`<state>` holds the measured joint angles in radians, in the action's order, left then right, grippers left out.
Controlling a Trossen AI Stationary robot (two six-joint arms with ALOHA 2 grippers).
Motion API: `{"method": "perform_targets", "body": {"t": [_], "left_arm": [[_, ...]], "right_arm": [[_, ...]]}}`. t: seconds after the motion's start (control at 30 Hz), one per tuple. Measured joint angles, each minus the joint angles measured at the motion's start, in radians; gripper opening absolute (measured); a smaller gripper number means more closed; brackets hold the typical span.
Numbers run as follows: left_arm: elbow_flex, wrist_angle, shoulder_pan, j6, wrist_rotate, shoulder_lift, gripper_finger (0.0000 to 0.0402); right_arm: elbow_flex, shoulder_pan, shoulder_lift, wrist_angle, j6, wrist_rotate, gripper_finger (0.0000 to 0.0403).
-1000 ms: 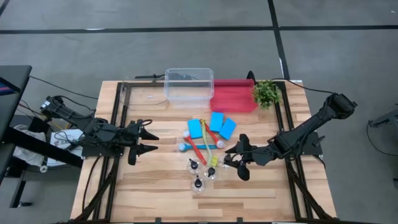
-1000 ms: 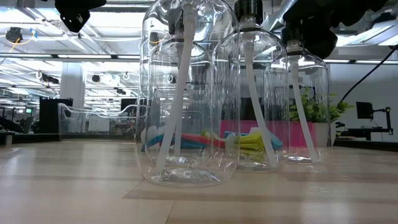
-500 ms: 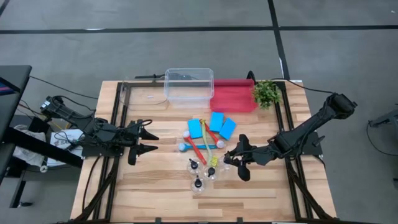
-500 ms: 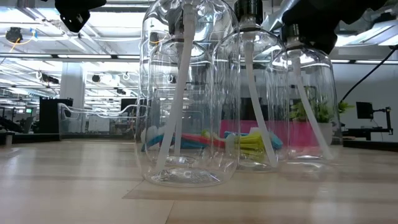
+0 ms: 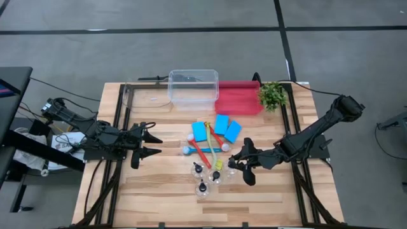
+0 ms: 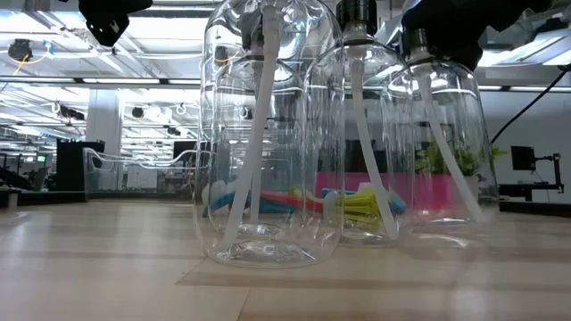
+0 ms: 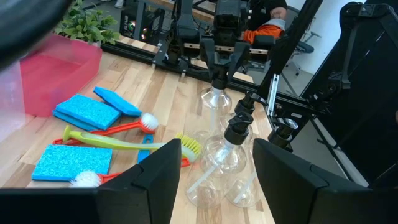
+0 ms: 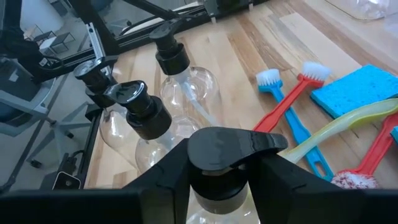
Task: Pick & Place Kitchen Sink Supplies
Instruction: Put the transparent bottle into the red bin
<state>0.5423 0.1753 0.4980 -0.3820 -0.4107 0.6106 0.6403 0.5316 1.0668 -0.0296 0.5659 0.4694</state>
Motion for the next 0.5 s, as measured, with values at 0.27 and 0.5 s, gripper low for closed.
{"method": "perform_targets", "body": {"t": [0.27, 0.5], "left_arm": [[0.0, 0.0, 0.0, 0.0, 0.0, 0.0, 0.0202], [0.0, 0.0, 0.0, 0.0, 0.0, 0.0, 0.0202]], "right_arm": [[0.034, -0.004, 0.0, -0.001, -0.019, 0.003, 0.014], [0.089, -0.004, -0.001, 0.044, -0.108, 0.004, 0.0122]]}}
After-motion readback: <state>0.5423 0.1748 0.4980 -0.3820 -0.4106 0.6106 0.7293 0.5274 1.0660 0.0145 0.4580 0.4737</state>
